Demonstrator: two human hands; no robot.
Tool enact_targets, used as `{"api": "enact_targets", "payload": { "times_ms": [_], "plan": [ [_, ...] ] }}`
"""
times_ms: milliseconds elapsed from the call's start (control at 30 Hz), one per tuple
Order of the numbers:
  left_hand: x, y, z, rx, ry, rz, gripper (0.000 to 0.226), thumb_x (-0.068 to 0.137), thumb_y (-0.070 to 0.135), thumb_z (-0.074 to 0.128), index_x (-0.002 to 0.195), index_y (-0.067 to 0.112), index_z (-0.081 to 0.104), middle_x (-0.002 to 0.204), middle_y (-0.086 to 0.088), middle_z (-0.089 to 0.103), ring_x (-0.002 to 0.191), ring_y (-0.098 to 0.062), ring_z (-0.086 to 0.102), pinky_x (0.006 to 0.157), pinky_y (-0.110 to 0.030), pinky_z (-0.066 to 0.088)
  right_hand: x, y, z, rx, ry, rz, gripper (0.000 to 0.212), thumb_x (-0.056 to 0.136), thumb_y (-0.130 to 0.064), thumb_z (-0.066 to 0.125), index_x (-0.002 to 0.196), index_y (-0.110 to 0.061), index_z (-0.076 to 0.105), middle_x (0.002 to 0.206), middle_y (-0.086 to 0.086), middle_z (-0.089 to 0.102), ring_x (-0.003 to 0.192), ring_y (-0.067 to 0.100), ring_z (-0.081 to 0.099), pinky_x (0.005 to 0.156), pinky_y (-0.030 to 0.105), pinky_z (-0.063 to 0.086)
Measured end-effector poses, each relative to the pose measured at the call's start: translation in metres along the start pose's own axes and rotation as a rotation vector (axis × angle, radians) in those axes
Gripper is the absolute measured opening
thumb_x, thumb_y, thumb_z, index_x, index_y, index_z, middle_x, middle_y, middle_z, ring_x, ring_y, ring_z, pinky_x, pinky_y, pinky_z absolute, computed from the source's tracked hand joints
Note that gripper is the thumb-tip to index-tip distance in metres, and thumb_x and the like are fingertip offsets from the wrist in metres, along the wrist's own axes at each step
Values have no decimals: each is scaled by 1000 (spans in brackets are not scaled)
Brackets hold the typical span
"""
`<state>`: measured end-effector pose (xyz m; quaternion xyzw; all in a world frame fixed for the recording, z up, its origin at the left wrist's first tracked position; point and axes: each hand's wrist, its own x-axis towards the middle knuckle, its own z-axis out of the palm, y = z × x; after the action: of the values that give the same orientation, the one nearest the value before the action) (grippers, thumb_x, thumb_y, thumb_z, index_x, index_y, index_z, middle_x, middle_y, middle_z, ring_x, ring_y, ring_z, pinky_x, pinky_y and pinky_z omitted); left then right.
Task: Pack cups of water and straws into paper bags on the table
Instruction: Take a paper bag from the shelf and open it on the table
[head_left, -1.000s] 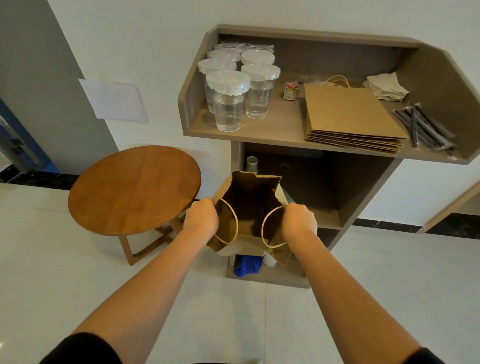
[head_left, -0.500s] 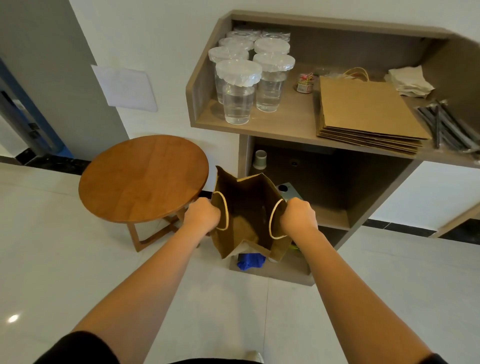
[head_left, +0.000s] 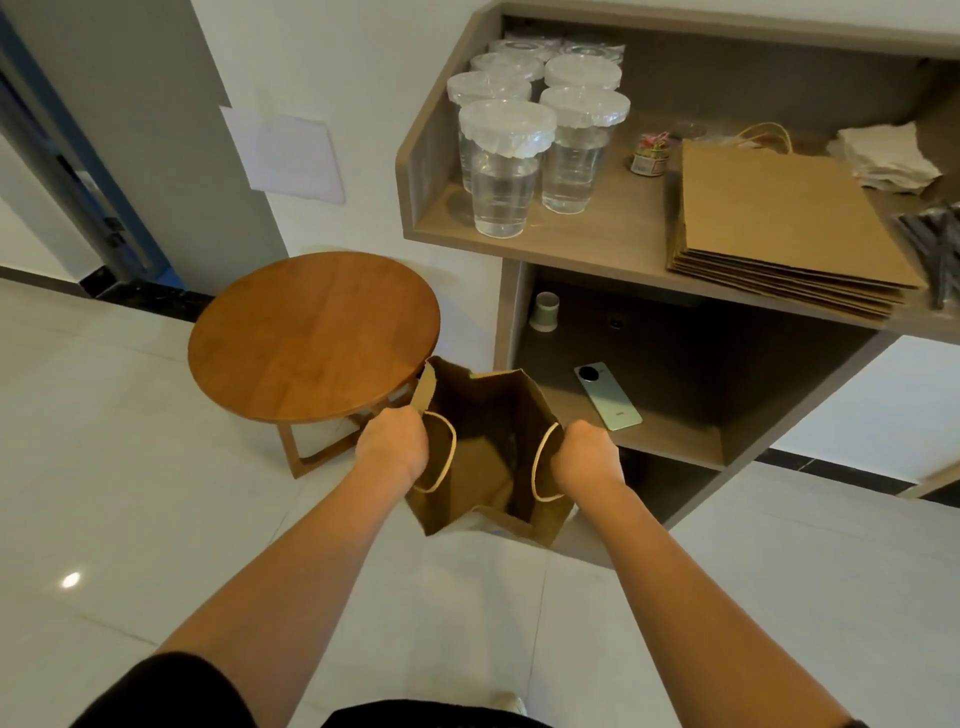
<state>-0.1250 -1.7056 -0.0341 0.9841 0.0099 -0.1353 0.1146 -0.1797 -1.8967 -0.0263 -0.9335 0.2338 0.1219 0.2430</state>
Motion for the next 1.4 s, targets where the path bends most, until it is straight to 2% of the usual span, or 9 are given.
{"api": "enact_targets", "payload": {
  "times_ms": [167, 300, 400, 500, 600, 767, 900, 1133, 1400],
  "plan": [
    [9, -23, -12, -447, -272, -97, 19, 93, 18, 53, 109, 9, 56, 80, -2, 60, 68, -18, 66, 56, -28, 54, 15, -26, 11, 7, -163, -112, 9, 93, -14, 50, 95, -8, 57, 78, 4, 57, 69, 17, 59, 67, 27, 51],
    [20, -64, -40, -567, -596, -192, 49, 81, 30, 71, 122, 22, 45, 121, 6, 48, 102, -19, 55, 80, -35, 47, 31, -59, 16, -16, -214, -184, 6, 91, -13, 51, 86, -12, 54, 82, 5, 58, 75, 19, 60, 71, 30, 53],
    [44, -94, -64, -769, -382, -226, 27, 78, 15, 64, 101, 27, 55, 127, 1, 47, 110, -21, 48, 92, -39, 44, 45, -94, 23, -50, -230, -244, 8, 90, -12, 51, 93, -10, 58, 90, 8, 60, 79, 21, 61, 72, 32, 53],
    [80, -110, -78, -790, -172, -152, 61, 78, 31, 66, 135, 25, 44, 136, 2, 42, 123, -21, 42, 97, -36, 37, 66, -137, 34, -117, -252, -291, 15, 88, -8, 49, 97, -8, 60, 94, 10, 62, 86, 26, 62, 78, 37, 55],
    [115, -117, -80, -503, -326, 8, 81, 62, 54, 74, 132, 25, 43, 122, 7, 51, 106, -16, 51, 82, -30, 44, 91, -186, 45, -174, -268, -333, 16, 86, -6, 47, 95, -8, 60, 93, 11, 61, 87, 29, 61, 76, 38, 54],
    [192, -159, -74, -147, -211, 50, 32, 84, 25, 60, 113, 15, 50, 96, 0, 58, 87, -18, 58, 81, -34, 54, 140, -265, 64, -212, -287, -364, 12, 88, -9, 47, 78, -10, 52, 76, 7, 54, 70, 26, 53, 53, 25, 37],
    [241, -199, -86, -150, -69, 38, 18, 97, 17, 43, 113, 13, 51, 95, -3, 60, 84, -20, 60, 82, -35, 54, 176, -318, 77, -176, -298, -331, 17, 92, -17, 49, 81, -11, 60, 80, 7, 59, 72, 23, 56, 58, 26, 43],
    [310, -247, -97, -281, -158, -46, 18, 98, 22, 42, 113, 18, 51, 103, -4, 62, 90, -22, 61, 85, -38, 53, 227, -380, 104, -144, -328, -265, 22, 94, -23, 50, 79, -11, 62, 85, 9, 62, 81, 26, 61, 66, 30, 46],
    [353, -269, -100, -309, -175, -146, 11, 95, 12, 41, 103, 13, 49, 88, -2, 55, 83, -22, 56, 69, -30, 46, 268, -421, 114, -80, -340, -219, 33, 93, -19, 52, 60, -13, 47, 62, 3, 45, 57, 18, 43, 48, 26, 31]
  ]
}}
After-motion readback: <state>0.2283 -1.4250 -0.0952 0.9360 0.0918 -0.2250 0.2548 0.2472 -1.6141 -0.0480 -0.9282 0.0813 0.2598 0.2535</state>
